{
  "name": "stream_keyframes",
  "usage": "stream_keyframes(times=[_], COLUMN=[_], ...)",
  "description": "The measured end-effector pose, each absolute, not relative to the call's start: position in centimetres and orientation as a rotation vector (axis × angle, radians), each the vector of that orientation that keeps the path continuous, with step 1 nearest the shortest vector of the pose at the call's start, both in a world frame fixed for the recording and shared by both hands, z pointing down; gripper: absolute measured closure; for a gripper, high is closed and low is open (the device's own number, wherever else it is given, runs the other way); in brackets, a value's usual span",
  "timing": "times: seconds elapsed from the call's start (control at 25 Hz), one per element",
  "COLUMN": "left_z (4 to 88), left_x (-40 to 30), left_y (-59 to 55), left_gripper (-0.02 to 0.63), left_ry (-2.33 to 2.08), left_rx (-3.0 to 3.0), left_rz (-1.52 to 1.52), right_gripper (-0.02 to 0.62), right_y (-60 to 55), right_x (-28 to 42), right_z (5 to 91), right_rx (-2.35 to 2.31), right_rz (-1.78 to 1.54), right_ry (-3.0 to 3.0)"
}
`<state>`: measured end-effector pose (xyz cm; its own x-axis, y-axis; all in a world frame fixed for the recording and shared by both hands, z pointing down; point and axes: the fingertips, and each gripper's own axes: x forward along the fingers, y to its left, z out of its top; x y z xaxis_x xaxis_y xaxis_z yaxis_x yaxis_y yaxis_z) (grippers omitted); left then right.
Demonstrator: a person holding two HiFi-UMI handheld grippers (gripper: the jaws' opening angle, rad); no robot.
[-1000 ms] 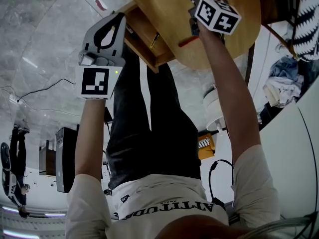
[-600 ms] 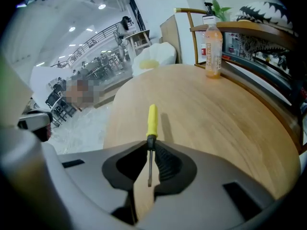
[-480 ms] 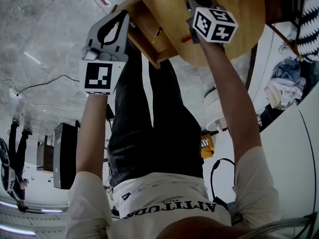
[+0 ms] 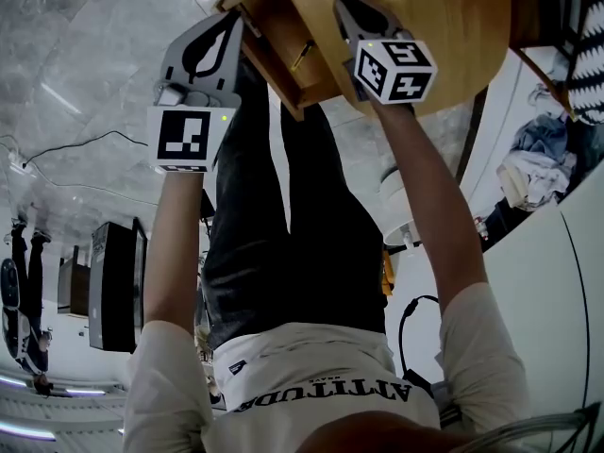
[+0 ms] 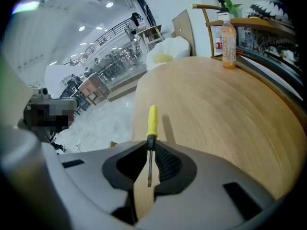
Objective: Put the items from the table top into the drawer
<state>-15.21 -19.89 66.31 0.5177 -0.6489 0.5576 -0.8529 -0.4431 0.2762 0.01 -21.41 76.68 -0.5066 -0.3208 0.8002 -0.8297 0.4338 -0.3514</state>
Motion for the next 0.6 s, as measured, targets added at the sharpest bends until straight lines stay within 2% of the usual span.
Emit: stream_keyframes(times=[0.6], left_z=[68.9], left_x=[-17.2], left_y=[-16.8], left_gripper=[0.584], left_ry=[-1.235], left_rx=[2.171], left_rz=[0.551], right_gripper=[0.531], right_y=[-14.7], right_x=[-3.7], right_z=[77.4], right_rx=[0.849], right_rz=[1.067], right_ry=[-2.035])
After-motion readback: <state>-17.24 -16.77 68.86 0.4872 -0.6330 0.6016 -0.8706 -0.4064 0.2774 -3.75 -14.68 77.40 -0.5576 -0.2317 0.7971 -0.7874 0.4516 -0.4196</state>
